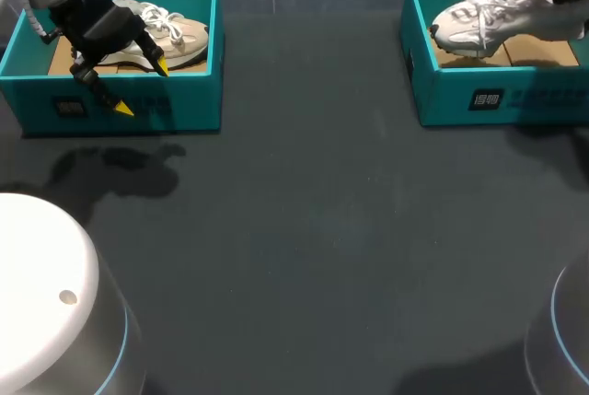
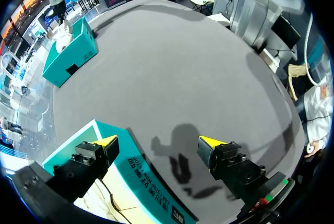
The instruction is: Take the shoe out of the shoebox, open the shoe tongue, remove and reinsert the insole, then place the shoe into the shoebox
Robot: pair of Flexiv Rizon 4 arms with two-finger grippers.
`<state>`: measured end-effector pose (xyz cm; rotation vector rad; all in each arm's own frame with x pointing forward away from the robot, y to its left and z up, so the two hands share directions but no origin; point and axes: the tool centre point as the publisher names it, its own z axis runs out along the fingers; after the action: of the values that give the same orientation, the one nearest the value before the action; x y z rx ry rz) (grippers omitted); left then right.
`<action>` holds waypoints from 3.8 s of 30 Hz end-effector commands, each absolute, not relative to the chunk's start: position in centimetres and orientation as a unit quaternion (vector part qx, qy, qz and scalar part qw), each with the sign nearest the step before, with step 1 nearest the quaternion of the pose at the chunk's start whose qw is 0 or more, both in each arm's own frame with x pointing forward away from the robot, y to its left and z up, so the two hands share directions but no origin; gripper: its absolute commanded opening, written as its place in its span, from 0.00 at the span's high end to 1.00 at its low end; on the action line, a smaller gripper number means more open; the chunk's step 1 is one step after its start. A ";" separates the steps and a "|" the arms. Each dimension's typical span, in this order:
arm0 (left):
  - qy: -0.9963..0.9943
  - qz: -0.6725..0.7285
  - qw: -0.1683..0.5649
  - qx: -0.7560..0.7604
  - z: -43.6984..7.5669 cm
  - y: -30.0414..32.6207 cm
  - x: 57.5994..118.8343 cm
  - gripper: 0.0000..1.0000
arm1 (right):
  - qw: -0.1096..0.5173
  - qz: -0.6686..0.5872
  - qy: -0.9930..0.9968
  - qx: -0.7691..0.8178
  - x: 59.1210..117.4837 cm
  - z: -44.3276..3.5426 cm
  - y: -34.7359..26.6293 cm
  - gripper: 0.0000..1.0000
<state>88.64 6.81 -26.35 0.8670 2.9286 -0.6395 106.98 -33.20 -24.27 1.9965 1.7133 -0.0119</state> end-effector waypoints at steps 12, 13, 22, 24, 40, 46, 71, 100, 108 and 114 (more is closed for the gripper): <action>0.939 -0.204 0.011 0.278 -26.3 6.8 88.6 0.00 | 0.241 -0.006 0.620 0.747 105.9 -25.9 -33.8 1.00; 0.939 -0.204 0.011 0.278 -26.3 6.8 88.6 0.00 | 0.241 -0.006 0.620 0.747 105.9 -25.9 -33.8 1.00; 0.939 -0.204 0.011 0.278 -26.3 6.8 88.6 0.00 | 0.213 -0.001 0.625 0.751 105.8 -28.2 -34.5 1.00; 0.939 -0.204 0.011 0.278 -26.3 6.8 88.6 0.00 | 0.206 0.002 0.622 0.756 105.5 -28.6 -34.8 1.00; 0.939 -0.204 0.011 0.278 -26.3 6.8 88.6 0.00 | 0.179 -0.013 0.624 0.760 104.0 -31.4 -35.8 1.00; 0.939 -0.204 0.011 0.278 -26.3 6.8 88.6 0.00 | 0.174 -0.019 0.632 0.755 103.6 -32.0 -35.3 1.00; 0.939 -0.204 0.011 0.278 -26.3 6.8 88.6 0.00 | 0.154 -0.028 0.631 0.760 102.8 -35.3 -33.5 1.00; 0.939 -0.204 0.011 0.278 -26.3 6.8 88.6 0.00 | 0.129 -0.034 0.623 0.771 103.0 -37.0 -33.0 0.82; 0.939 -0.204 0.011 0.278 -26.3 6.8 88.6 0.00 | 0.128 -0.028 0.622 0.772 103.1 -36.7 -33.1 0.65; 0.939 -0.204 0.011 0.278 -26.3 6.8 88.6 0.00 | 0.126 -0.024 0.622 0.772 103.1 -36.4 -33.1 0.61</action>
<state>88.64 6.81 -26.35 0.8671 2.9286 -0.6395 103.19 -33.04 -36.55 2.2498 1.8090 -0.0736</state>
